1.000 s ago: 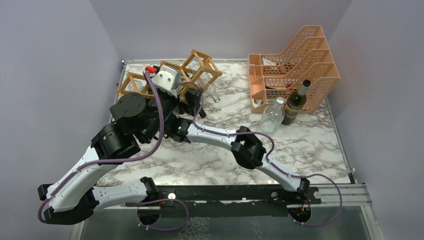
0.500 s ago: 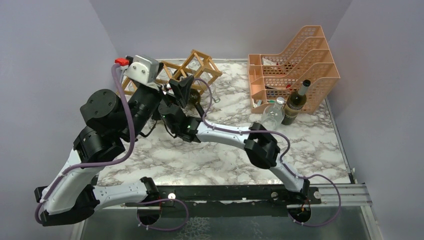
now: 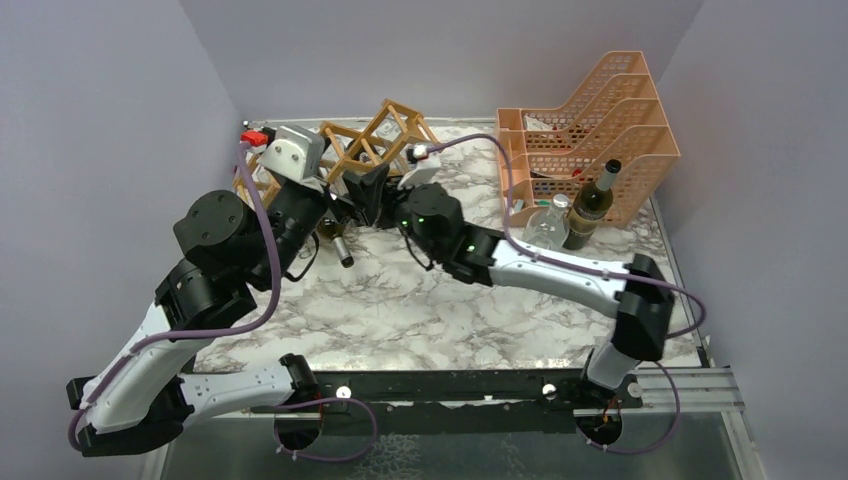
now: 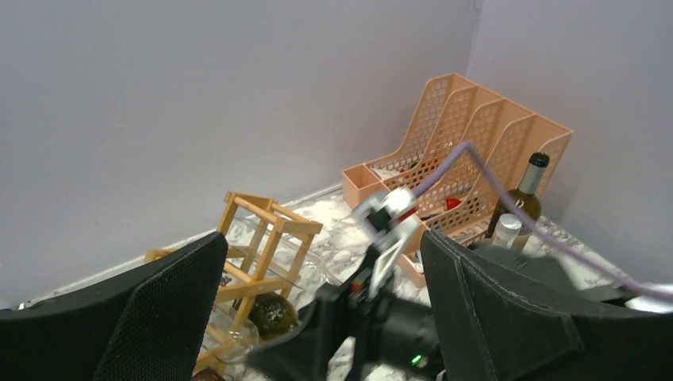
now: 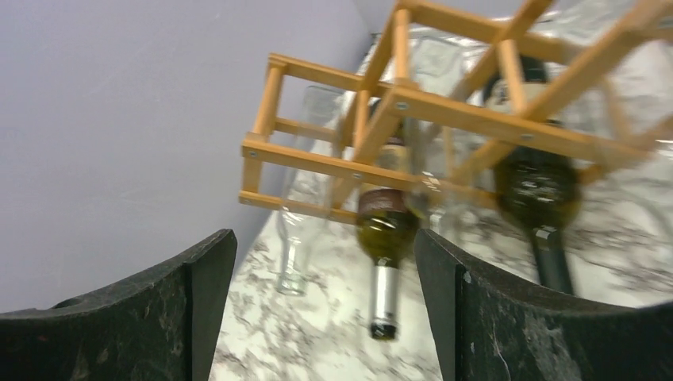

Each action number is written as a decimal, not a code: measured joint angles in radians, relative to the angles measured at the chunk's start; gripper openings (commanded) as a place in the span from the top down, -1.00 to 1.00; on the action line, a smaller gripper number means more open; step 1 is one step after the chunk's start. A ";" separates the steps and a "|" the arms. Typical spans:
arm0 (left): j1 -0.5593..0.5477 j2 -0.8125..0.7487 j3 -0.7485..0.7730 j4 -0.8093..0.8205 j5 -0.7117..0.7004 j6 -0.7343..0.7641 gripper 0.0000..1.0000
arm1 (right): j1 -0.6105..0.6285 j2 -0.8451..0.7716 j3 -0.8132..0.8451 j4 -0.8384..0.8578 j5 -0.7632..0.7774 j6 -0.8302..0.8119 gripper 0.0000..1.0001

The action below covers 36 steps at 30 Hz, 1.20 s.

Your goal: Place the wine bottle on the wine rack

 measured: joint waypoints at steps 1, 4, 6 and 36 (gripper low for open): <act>0.000 -0.008 -0.022 0.008 0.000 -0.001 -0.96 | -0.012 -0.049 -0.040 -0.011 0.000 -0.012 -0.68; 0.000 -0.035 -0.095 0.040 0.000 -0.009 -0.96 | -0.057 -0.206 -0.151 -0.079 -0.003 -0.043 -0.69; 0.000 -0.060 -0.165 0.071 0.000 -0.022 -0.96 | -0.085 -0.306 -0.210 -0.135 0.002 -0.066 -0.71; 0.000 -0.041 -0.812 0.415 0.224 -0.374 -0.98 | -0.526 -0.669 -0.430 -0.640 0.236 -0.236 -0.82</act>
